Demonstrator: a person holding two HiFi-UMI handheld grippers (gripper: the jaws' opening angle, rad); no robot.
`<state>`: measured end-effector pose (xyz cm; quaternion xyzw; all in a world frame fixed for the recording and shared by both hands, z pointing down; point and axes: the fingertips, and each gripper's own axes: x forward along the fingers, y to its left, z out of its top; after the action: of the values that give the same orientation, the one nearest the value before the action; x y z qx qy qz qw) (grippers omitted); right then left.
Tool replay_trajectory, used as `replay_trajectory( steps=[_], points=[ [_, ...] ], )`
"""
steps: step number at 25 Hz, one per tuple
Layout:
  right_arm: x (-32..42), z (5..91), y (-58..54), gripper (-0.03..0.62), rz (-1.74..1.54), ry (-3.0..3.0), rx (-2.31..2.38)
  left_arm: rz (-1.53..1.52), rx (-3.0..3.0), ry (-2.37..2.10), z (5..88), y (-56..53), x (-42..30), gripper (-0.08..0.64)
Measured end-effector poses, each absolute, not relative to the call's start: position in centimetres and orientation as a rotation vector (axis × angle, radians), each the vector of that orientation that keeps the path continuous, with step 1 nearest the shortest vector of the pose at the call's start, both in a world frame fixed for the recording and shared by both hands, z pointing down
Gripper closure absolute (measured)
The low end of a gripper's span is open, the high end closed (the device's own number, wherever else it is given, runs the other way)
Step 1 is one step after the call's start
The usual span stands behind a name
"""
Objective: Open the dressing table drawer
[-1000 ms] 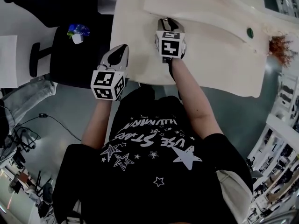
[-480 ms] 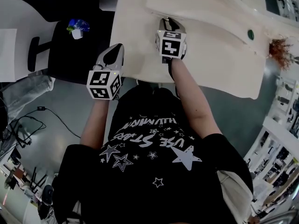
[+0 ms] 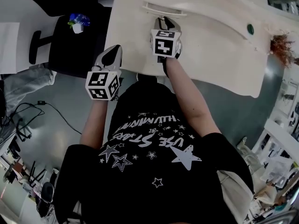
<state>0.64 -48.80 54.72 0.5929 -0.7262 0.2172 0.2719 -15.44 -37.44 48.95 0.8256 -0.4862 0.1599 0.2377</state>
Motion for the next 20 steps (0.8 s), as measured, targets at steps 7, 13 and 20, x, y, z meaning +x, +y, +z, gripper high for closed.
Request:
replay_trajectory(
  steps=[7,13,20],
  points=[
    [0.3,54.6,-47.5,0.474,0.602,-1.969,1.578,0.458,2.257,-1.387,47.7,-35.7,-15.7,0.56],
    [-0.3,54.6,-46.6,0.474,0.627,-1.955,1.588,0.455,2.273,-1.364,47.1,-35.2,-16.5,0.56],
    [-0.6,54.8,-45.4,0.474,0.629,-1.946,1.618,0.457,2.292,-1.327,47.2,-34.8,-17.4,0.56]
  ],
)
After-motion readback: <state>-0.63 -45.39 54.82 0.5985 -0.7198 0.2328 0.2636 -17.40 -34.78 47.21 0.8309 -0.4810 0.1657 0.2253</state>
